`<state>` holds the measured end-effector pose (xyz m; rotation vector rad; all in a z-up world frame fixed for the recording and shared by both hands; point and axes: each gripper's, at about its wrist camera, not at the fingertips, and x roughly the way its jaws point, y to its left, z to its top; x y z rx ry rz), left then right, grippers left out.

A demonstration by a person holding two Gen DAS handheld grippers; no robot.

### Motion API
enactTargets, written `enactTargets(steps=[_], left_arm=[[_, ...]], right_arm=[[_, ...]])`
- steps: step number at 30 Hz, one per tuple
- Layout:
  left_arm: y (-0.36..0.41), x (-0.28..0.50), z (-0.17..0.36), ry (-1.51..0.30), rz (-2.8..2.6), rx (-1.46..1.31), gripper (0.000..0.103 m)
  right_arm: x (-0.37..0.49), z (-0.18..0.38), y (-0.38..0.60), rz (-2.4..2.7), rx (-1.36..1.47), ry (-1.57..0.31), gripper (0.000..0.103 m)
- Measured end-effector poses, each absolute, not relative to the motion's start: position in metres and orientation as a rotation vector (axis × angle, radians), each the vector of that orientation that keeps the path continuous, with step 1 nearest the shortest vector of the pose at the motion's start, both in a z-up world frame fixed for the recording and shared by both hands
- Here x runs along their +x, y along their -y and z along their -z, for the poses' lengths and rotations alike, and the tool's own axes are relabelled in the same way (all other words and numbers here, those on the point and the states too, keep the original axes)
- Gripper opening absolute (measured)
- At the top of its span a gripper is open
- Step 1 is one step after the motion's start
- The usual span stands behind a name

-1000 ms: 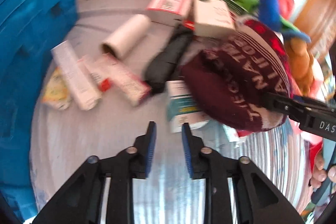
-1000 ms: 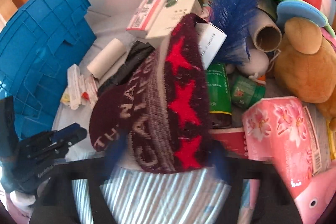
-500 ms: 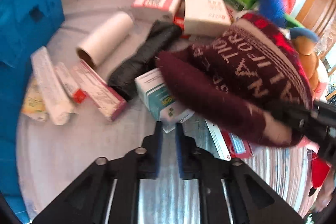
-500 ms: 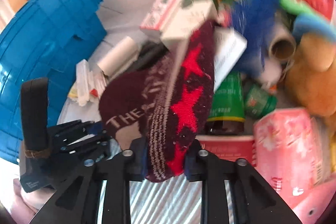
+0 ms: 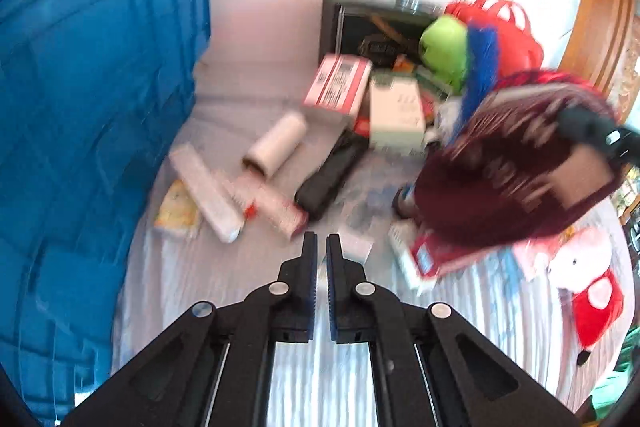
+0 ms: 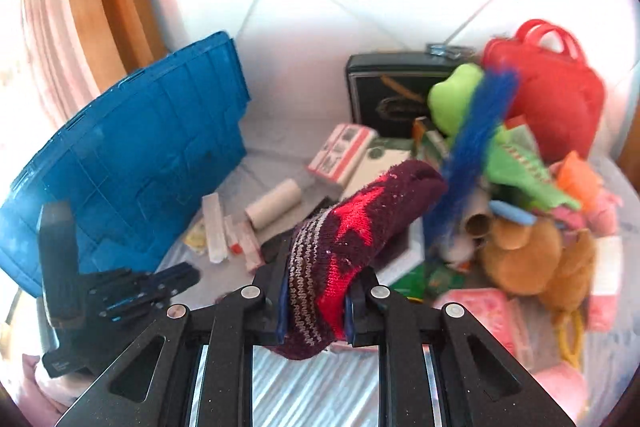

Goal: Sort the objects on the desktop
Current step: 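Grasp the maroon star-patterned knit hat with the right gripper, then grasp the green-white Estazolam tablet box with left gripper while right lifts the hat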

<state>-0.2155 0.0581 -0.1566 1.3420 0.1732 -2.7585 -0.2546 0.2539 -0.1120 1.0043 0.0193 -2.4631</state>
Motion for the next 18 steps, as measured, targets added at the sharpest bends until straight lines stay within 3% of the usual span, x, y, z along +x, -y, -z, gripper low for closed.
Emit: enactTargets(steps=[9,12,15,16,17,18], left_arm=[[-0.057,-0.21,0.25,-0.177,2.512,1.674,0.005],[-0.063,-0.205,0.266,-0.148,2.52,1.651,0.013],[-0.06,-0.206,0.279,-0.172,2.503,1.64,0.027],[-0.056,-0.206,0.283,-0.203,2.503,1.625,0.033],[-0.054,-0.205,0.289,-0.24,2.532,1.623,0.044],[-0.056,-0.205,0.293,-0.231,2.562,1.628,0.052]], right_arm=[[-0.242,0.234,-0.33,2.412,1.427,0.175,0.021],[-0.234,0.258,-0.34,2.384,1.503,0.219,0.029],[-0.229,0.269,-0.347,2.379,1.539,0.25,0.055],[-0.228,0.271,-0.349,2.374,1.535,0.273,0.075],[-0.226,0.272,-0.35,2.375,1.524,0.293,0.087],[-0.225,0.272,-0.35,2.376,1.519,0.312,0.09]])
